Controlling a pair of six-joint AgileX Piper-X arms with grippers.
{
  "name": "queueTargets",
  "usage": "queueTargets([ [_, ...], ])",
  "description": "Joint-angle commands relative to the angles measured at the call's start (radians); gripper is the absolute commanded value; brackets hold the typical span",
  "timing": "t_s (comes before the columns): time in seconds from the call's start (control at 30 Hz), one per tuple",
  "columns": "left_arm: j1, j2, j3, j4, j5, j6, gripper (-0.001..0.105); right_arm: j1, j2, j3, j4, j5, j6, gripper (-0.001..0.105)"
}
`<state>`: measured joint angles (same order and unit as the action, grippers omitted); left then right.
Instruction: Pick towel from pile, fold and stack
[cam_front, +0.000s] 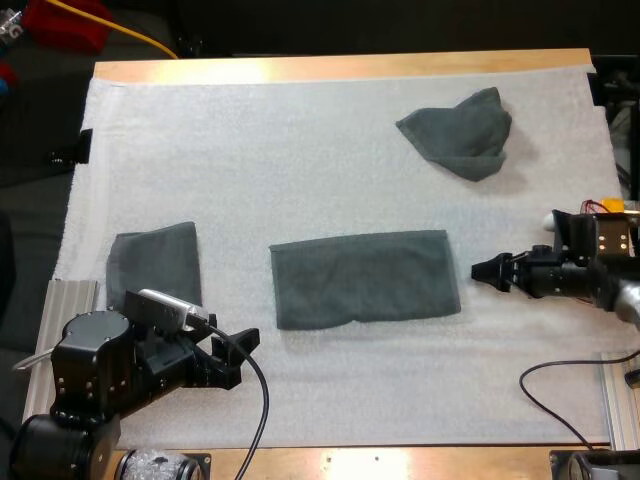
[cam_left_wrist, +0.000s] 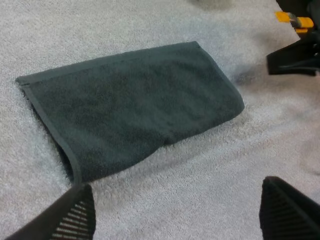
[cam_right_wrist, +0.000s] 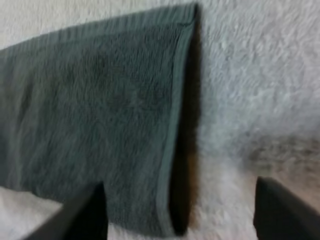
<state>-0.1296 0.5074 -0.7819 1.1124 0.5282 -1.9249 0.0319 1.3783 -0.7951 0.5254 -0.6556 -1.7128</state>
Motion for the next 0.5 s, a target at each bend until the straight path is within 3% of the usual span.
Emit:
queueTargets([
  [0.0, 0.001, -0.006, -0.006, -0.016, 0.008, -0.007, 0.066, -0.006, 0.021, -0.007, -0.011, -0.035, -0.002, 0.061],
  [0.47, 0.001, -0.006, -0.006, -0.016, 0.008, -0.007, 0.066, -0.002, 0.228, -0.007, -0.168, -0.192, 0.126, 0.061],
])
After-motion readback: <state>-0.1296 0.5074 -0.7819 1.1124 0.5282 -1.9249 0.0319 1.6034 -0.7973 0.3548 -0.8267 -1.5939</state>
